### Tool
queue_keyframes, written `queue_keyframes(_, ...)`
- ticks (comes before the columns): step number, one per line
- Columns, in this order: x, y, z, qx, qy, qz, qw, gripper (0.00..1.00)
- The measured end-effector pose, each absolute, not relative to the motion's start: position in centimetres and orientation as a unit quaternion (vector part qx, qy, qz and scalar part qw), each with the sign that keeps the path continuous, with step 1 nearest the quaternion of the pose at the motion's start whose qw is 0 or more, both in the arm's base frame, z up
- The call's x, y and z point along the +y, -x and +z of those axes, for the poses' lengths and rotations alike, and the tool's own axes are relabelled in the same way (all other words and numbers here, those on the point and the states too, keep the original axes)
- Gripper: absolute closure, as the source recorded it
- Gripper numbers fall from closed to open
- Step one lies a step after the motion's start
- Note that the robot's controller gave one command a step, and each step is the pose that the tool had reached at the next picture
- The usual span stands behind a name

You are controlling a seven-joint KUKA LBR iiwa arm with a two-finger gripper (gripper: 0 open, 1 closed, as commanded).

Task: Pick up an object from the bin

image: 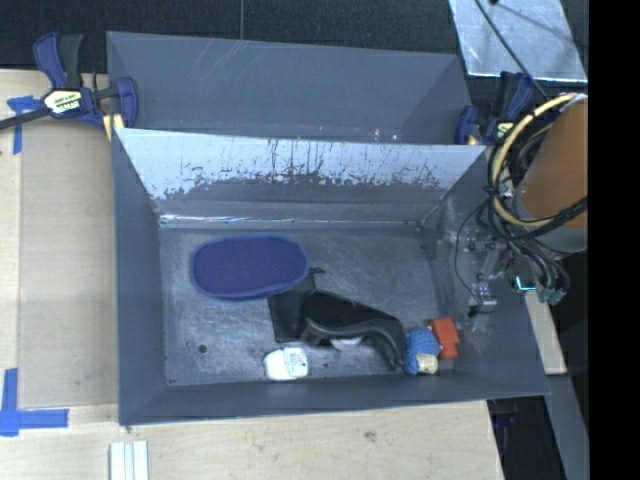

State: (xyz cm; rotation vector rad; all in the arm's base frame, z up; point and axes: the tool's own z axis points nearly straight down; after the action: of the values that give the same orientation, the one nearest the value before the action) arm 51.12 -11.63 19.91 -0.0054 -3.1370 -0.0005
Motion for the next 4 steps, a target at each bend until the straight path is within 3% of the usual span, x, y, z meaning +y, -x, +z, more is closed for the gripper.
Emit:
queue_keyframes(1, -9.7, -50.0, 6.8, -0.998, -0.063, -0.001, 0.005, 0.00)
queue_keyframes(2, -3.8, -50.1, 7.0, -1.000, 0.017, 0.000, 0.001, 0.00)
queue_keyframes(3, -4.0, -50.0, 7.0, -1.000, 0.018, 0.001, 0.002, 1.00)
queue_keyframes(4, -5.2, -49.2, 23.5, -1.000, -0.010, 0.001, -0.006, 1.00)
